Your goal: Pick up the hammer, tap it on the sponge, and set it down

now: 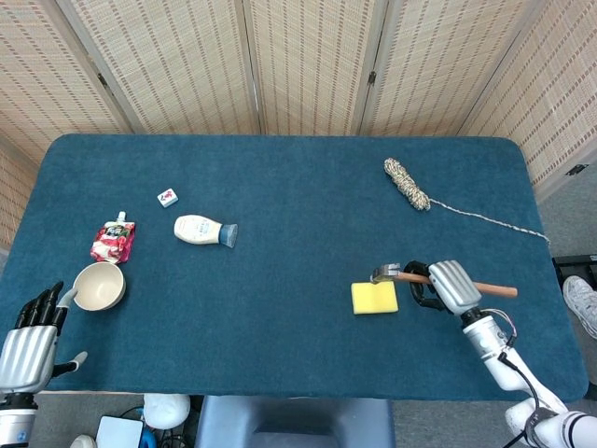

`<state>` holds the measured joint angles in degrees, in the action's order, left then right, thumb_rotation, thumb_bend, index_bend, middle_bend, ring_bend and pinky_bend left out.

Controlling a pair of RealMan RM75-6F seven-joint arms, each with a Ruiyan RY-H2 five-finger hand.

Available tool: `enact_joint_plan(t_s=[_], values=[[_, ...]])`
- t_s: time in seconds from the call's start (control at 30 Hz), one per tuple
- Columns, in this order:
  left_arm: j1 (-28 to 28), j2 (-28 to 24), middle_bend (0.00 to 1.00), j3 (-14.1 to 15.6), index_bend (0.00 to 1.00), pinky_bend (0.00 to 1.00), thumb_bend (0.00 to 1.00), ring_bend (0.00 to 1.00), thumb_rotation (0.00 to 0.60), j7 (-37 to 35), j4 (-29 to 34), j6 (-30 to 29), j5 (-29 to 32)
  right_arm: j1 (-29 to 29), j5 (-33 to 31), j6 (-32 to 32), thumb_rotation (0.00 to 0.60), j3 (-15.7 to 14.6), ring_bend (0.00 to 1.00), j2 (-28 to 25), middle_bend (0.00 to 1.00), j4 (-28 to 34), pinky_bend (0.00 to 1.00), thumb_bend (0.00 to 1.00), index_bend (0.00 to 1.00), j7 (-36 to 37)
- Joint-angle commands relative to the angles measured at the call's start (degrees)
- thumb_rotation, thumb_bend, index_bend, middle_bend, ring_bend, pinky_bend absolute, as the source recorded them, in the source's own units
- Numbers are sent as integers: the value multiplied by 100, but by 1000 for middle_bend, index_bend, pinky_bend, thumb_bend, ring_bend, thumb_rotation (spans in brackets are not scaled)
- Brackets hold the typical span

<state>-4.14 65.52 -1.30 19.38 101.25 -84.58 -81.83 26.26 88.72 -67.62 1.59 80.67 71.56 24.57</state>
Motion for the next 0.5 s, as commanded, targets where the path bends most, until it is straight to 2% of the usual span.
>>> enact_joint_plan(t_s=[0.03,0.3,0.5], values=[[-7,15,0,10,87,136,152,0,600,4,-7,22,-2,7,33,169,600,-105,827,99,818,-127,840,865,917,-125],[-5,-2,0,17,87,136,152,0,600,-5,-33,57,40,70,19,638,600,-324,827,400,818,-559,840,865,918,-390],[0,-15,0,13,86,137,152,0,600,-28,-28,33,18,16,-28,192,600,-53,827,327,821,-458,840,859,917,27]])
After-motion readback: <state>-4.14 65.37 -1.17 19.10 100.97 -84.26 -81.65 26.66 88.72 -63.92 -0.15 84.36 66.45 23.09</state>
